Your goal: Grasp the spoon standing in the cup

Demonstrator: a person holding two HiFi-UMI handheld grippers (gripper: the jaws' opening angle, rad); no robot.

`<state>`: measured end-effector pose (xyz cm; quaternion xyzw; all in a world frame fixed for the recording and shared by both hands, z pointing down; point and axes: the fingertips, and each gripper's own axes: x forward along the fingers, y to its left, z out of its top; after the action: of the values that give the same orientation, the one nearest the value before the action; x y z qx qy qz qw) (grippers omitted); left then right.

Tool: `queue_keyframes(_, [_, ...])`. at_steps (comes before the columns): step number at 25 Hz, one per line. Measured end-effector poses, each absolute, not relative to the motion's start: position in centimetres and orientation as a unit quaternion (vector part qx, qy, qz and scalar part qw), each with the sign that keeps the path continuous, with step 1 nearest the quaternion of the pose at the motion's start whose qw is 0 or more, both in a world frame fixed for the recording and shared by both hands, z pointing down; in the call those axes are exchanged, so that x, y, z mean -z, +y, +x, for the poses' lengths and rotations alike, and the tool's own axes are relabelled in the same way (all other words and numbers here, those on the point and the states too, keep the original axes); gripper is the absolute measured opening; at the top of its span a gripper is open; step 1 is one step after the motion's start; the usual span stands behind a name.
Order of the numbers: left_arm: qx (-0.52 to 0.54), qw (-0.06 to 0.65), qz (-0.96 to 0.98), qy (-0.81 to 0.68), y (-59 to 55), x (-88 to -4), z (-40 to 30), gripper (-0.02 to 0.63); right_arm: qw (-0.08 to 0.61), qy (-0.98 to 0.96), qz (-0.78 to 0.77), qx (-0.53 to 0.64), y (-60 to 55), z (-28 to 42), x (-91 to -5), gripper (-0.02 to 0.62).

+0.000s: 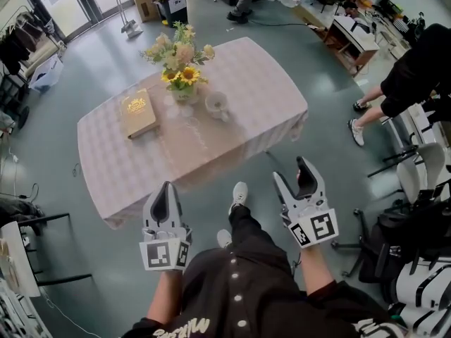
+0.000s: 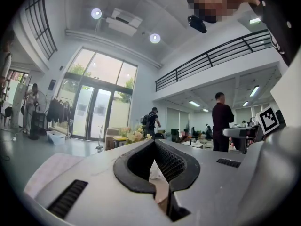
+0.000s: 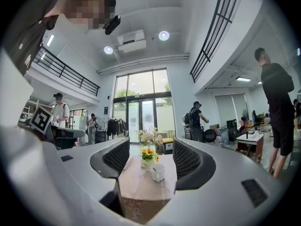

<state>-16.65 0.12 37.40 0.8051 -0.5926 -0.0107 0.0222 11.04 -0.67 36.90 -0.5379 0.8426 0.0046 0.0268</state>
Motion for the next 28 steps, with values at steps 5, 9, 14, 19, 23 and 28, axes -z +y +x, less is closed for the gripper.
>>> queue_keyframes(5, [0.012,0.024,0.805,-0.593,-4.5,-37.8,-16.6,0.017,0.022,0.847,-0.532,-0.002,-5.5,10.8,-37.7,0.267])
queue_keyframes(9, [0.014,0.025,0.803,-0.595,-8.4,-38.1,-16.5,0.017,0.02,0.848,-0.529,-0.003,-9.4,10.6,-37.8,0.267])
queue_keyframes(14, [0.021,0.025,0.801,-0.598,-13.6,-37.3,-16.3,0.017,0.015,0.849,-0.528,-0.007,-14.6,11.0,-37.1,0.265])
queue_keyframes(19, [0.027,0.026,0.798,-0.602,-17.9,-36.8,-15.9,0.017,0.012,0.854,-0.519,-0.01,-19.4,11.2,-36.5,0.265])
queue_keyframes(23, [0.021,0.028,0.793,-0.609,-21.0,-36.8,-15.2,0.017,0.008,0.862,-0.506,-0.011,-22.8,11.3,-36.4,0.265])
queue_keyframes(28, [0.02,0.03,0.786,-0.617,-24.6,-36.4,-14.1,0.017,-0.003,0.877,-0.48,-0.008,-26.4,11.6,-37.0,0.245])
